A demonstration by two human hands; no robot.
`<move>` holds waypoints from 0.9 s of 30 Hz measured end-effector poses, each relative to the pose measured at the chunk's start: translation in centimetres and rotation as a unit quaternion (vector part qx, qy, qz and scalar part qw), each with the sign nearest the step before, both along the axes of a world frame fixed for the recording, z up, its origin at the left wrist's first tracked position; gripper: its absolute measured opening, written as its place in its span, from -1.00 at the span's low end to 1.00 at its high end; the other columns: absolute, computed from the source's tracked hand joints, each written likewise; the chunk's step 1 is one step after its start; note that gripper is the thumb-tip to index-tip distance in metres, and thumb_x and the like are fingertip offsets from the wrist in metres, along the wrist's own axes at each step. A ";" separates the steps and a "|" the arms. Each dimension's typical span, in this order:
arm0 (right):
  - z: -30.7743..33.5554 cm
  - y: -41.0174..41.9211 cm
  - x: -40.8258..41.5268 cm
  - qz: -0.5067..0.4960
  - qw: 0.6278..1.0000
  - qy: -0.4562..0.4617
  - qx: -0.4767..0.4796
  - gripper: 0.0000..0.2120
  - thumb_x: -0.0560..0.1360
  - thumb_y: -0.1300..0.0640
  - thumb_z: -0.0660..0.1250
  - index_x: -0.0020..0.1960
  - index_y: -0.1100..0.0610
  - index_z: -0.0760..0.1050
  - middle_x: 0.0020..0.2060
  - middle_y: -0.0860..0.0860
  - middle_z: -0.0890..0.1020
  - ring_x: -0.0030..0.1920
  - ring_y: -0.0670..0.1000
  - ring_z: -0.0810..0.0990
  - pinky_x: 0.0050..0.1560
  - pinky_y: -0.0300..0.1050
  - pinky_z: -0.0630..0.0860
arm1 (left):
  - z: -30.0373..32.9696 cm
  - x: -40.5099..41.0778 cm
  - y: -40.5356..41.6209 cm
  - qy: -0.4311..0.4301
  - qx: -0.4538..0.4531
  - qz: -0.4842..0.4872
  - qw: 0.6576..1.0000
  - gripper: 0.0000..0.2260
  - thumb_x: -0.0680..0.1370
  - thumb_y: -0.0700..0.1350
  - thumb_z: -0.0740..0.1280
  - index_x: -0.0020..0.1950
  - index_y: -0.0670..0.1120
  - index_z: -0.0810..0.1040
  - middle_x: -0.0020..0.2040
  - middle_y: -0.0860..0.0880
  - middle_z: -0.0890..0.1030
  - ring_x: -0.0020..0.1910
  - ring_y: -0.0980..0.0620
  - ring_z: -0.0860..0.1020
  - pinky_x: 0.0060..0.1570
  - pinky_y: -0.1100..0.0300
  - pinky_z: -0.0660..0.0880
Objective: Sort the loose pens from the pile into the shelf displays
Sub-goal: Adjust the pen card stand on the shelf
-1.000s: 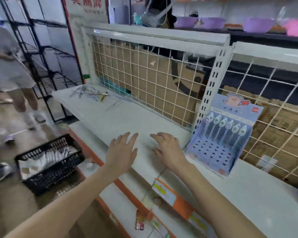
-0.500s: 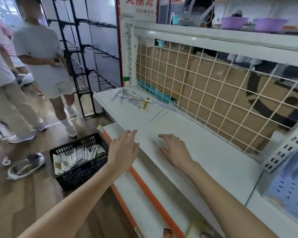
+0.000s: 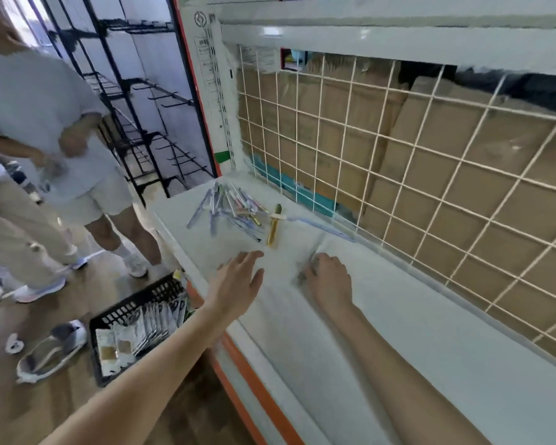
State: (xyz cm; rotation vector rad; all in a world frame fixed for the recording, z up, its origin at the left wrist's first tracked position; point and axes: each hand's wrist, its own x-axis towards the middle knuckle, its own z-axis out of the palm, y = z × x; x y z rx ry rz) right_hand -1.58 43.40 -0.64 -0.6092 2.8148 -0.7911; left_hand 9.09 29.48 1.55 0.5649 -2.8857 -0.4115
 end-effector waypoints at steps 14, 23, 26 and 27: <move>-1.2 -4.4 -3.1 -0.108 0.993 -0.034 0.031 -0.69 0.55 0.30 0.11 0.29 0.27 0.32 0.18 0.17 0.43 0.19 0.16 0.44 0.13 -0.05 0.38 | -2.6 -13.3 -4.7 -0.055 -0.107 -0.014 0.993 -0.68 0.60 -0.01 0.13 0.34 -0.02 0.41 0.31 -0.11 0.46 0.29 -0.14 0.38 0.23 0.07 0.28; 0.7 -2.4 -2.5 -0.141 0.948 -0.144 -0.247 -0.83 0.48 0.35 0.25 -0.08 0.23 0.61 -0.23 0.07 0.59 -0.21 0.04 0.53 -0.17 -0.15 0.41 | -1.6 -15.0 -7.1 -0.044 0.080 -0.081 0.993 -0.81 0.56 -0.21 0.24 0.16 -0.13 0.51 0.08 -0.13 0.59 0.09 -0.12 0.52 -0.09 0.25 0.35; 1.4 -1.8 -1.5 -0.154 0.902 -0.194 -0.353 -0.84 0.52 0.40 0.21 -0.08 0.29 0.57 -0.31 0.10 0.53 -0.33 -0.01 0.47 -0.29 -0.26 0.45 | -1.2 -13.4 -7.3 -0.012 0.259 -0.100 0.961 -0.85 0.54 -0.25 0.30 0.03 -0.07 0.38 -0.05 -0.08 0.51 -0.05 -0.10 0.53 -0.29 0.24 0.27; 1.5 -1.6 -1.0 -0.158 0.893 -0.194 -0.373 -0.85 0.53 0.40 0.21 -0.05 0.33 0.56 -0.30 0.11 0.52 -0.34 -0.03 0.48 -0.30 -0.30 0.46 | -1.3 -12.8 -7.2 -0.001 0.337 -0.108 0.935 -0.80 0.52 -0.27 0.32 0.03 -0.06 0.35 -0.07 -0.12 0.53 -0.13 -0.09 0.52 -0.30 0.21 0.31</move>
